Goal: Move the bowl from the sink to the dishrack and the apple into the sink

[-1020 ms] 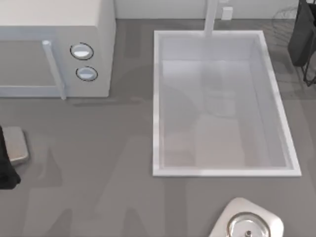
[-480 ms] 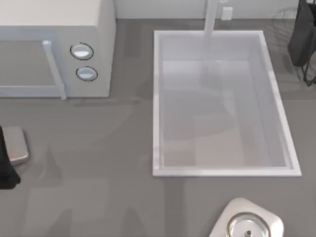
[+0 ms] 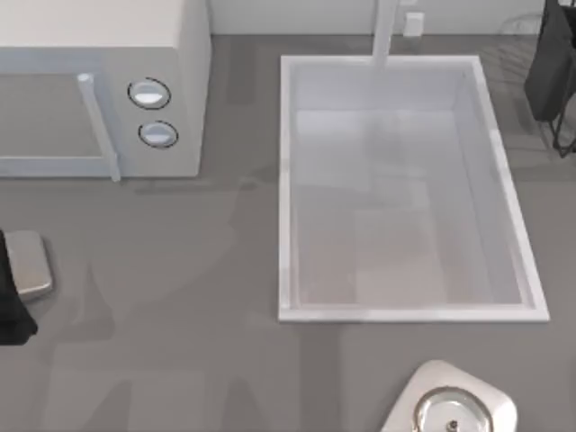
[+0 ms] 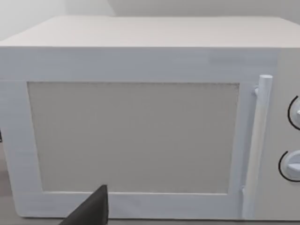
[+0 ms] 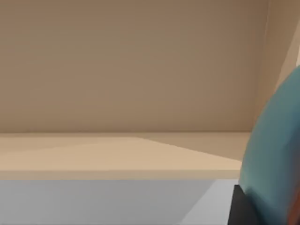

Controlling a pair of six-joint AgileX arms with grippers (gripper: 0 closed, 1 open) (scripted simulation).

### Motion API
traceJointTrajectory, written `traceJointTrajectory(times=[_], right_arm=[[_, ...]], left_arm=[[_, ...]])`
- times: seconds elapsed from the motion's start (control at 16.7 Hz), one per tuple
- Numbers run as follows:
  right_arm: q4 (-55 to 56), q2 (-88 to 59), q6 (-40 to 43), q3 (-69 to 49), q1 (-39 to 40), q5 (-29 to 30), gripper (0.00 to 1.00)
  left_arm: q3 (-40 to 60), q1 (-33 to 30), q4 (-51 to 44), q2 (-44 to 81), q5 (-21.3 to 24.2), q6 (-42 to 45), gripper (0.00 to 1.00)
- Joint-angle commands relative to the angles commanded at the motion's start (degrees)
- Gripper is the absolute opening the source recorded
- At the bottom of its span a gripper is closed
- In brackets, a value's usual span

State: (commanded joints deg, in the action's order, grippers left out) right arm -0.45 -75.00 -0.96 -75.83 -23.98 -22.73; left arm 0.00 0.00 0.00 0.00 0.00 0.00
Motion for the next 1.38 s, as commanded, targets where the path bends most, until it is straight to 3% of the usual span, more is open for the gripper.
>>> traceJointTrajectory(times=[0.3,1.38], right_arm=[[3.3,-2.7,-0.1,1.4,0.7,0.7,0.0],[47.3,-27.8,0.0,19.6,6.3,6.7,0.0]], left_arm=[[0.0,0.0,0.0,0.0,0.0,0.0,1.0],[0.0,0.0,0.0,0.0,0.0,0.0,1.0]])
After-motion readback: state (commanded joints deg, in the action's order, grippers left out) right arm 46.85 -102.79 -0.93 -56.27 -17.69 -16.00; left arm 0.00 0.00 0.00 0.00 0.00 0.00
